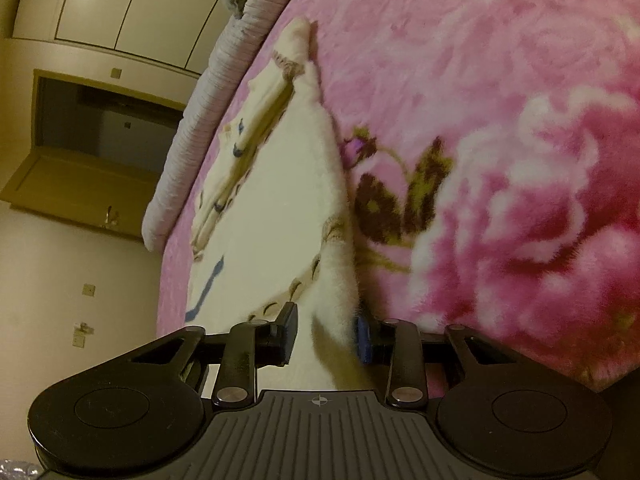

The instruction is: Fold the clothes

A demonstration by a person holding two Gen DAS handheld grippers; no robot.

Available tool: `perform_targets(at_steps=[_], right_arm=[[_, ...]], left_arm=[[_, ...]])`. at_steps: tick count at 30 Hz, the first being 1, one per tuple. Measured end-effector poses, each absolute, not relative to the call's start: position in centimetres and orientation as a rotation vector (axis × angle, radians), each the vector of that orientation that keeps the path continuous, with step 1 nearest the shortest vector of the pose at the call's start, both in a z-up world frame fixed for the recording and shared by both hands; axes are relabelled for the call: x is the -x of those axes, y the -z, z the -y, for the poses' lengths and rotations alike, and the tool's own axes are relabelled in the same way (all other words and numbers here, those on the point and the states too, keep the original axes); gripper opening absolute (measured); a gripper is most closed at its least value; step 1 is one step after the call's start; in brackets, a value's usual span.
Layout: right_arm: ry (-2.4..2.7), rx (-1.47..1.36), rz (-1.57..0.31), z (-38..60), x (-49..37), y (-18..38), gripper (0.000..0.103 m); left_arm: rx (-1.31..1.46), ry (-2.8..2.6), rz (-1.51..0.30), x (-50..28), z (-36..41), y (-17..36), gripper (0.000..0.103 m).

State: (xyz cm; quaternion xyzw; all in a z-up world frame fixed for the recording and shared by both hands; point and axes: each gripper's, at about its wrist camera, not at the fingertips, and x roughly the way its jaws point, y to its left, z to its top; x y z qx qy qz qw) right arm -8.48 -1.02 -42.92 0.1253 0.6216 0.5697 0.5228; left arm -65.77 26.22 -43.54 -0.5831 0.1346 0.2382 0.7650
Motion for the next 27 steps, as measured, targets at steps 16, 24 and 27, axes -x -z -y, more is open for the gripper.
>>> perform_targets(at_steps=[16,24,27], right_arm=[[-1.462,-0.343,-1.362,6.4,7.7,37.2,0.005],[-1.501,-0.379,-1.361,15.6,8.4,34.7,0.005],[-1.491,-0.372,-1.39,18.6,9.0,35.2,0.005]], left_arm=[[1.124,-0.598,-0.228,67.2,-18.1,38.0,0.004],[1.186,-0.587,-0.14,70.9,-7.0,37.8,0.004],[1.238,-0.598,-0.146,71.8,-4.9,38.7,0.004]])
